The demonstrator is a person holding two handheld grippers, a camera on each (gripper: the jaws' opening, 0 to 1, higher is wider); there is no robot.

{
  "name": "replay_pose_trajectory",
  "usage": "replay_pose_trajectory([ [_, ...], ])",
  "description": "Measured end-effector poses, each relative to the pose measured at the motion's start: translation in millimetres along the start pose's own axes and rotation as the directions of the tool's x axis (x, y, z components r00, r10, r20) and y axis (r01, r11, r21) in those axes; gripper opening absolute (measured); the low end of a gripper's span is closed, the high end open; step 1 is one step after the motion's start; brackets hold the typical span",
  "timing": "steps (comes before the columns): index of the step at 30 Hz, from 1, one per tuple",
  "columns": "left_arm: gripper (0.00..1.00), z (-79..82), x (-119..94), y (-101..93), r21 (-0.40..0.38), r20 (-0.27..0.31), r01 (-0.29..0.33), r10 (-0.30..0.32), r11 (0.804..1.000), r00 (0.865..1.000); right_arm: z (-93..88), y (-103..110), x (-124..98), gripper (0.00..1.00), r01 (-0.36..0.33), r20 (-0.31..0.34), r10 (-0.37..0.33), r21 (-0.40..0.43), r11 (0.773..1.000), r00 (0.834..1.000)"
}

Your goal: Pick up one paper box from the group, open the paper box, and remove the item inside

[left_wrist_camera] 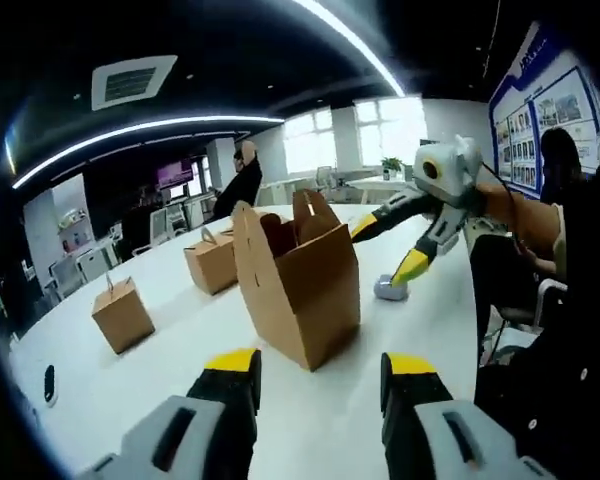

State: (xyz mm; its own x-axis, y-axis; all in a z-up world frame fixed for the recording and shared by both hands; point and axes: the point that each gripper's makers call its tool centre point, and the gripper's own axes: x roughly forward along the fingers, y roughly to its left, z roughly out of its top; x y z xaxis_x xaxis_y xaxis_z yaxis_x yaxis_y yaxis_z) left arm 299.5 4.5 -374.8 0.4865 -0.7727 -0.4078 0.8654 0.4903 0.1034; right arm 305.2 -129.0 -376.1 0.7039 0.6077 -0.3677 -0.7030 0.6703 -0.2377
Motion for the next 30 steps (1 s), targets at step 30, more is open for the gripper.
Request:
replay_pose_trajectory([
  [30,0.28,-12.0,58,18.9,-0.209,0.144,-0.031,0.062,0.977,0.988,6.7,6,49,0.3,0.144,0.089,-0.161,0.17,0.975,0.983],
])
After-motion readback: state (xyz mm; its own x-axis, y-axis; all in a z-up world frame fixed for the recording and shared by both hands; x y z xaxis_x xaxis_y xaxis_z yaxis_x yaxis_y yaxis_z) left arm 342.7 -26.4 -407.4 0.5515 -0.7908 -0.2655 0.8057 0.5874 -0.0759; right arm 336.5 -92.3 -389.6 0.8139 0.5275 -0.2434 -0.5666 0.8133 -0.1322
